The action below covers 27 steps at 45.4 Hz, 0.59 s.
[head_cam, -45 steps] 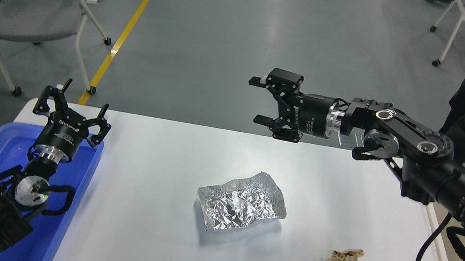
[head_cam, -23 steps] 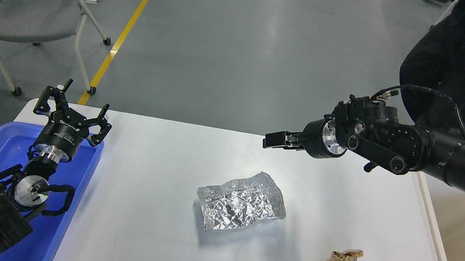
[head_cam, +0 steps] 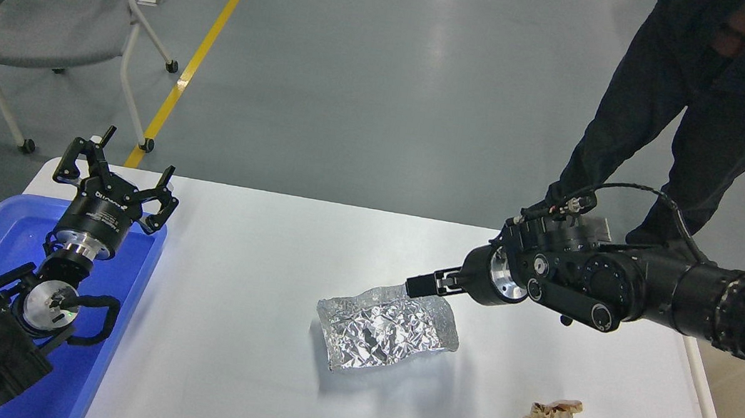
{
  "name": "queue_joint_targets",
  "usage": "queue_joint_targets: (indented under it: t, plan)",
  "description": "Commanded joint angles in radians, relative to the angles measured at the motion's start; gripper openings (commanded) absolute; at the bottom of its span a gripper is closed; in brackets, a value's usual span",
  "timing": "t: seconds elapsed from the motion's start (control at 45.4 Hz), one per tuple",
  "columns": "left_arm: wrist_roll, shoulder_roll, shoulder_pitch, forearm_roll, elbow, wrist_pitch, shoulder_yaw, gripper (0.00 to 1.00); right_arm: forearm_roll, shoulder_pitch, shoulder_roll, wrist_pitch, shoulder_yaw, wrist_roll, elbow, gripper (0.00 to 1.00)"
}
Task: Tidy desktop
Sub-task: 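Lower the open right gripper toward the foil package's near end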
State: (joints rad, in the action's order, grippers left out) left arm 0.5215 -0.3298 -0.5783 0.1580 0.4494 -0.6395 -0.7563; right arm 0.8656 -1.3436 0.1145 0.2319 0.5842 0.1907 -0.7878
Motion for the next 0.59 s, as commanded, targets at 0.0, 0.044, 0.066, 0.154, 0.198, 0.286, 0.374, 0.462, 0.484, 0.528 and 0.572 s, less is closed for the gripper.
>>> queue_joint_targets:
  t: [0.0,0.044,0.066,0.154,0.198,0.286,0.374,0.462,0.484,0.528,0.572]
  plan:
    - [0.0,0.0,0.0,0.0,0.0,0.001,0.0,1.0,0.015,0.083,-0.016,-0.031,0.008,0.001,0.051,1.0]
    - [0.0,0.0,0.0,0.0,0.0,0.0,0.0,1.0,0.013,0.096,-0.016,-0.043,0.006,0.001,0.067,1.0]
    - [0.0,0.0,0.0,0.0,0.0,0.0,0.0,1.0,0.012,0.103,-0.016,-0.049,0.006,0.001,0.077,1.0]
    - [0.0,0.0,0.0,0.0,0.0,0.001,0.0,1.0,0.006,0.127,-0.016,-0.054,0.006,0.001,0.108,1.0]
    - [0.0,0.0,0.0,0.0,0.0,0.0,0.002,1.0,0.006,0.142,-0.016,-0.06,0.005,0.001,0.116,1.0]
    - [0.0,0.0,0.0,0.0,0.0,0.001,0.002,1.0,0.004,0.184,-0.016,-0.088,0.003,0.001,0.14,1.0]
    - [0.0,0.0,0.0,0.0,0.0,0.001,0.002,1.0,0.004,0.205,-0.018,-0.102,-0.01,0.003,0.147,1.0]
    - [0.0,0.0,0.0,0.0,0.0,0.001,0.002,1.0,0.004,0.222,-0.018,-0.118,-0.027,0.003,0.148,1.0]
    - [0.0,0.0,0.0,0.0,0.0,0.0,0.002,1.0,0.004,0.224,-0.018,-0.123,-0.03,0.003,0.151,1.0]
    - [0.0,0.0,0.0,0.0,0.0,0.001,0.002,1.0,0.003,0.228,-0.018,-0.132,-0.037,0.001,0.153,1.0]
    - [0.0,0.0,0.0,0.0,0.0,0.001,0.002,1.0,0.001,0.23,-0.021,-0.137,-0.041,0.001,0.153,1.0]
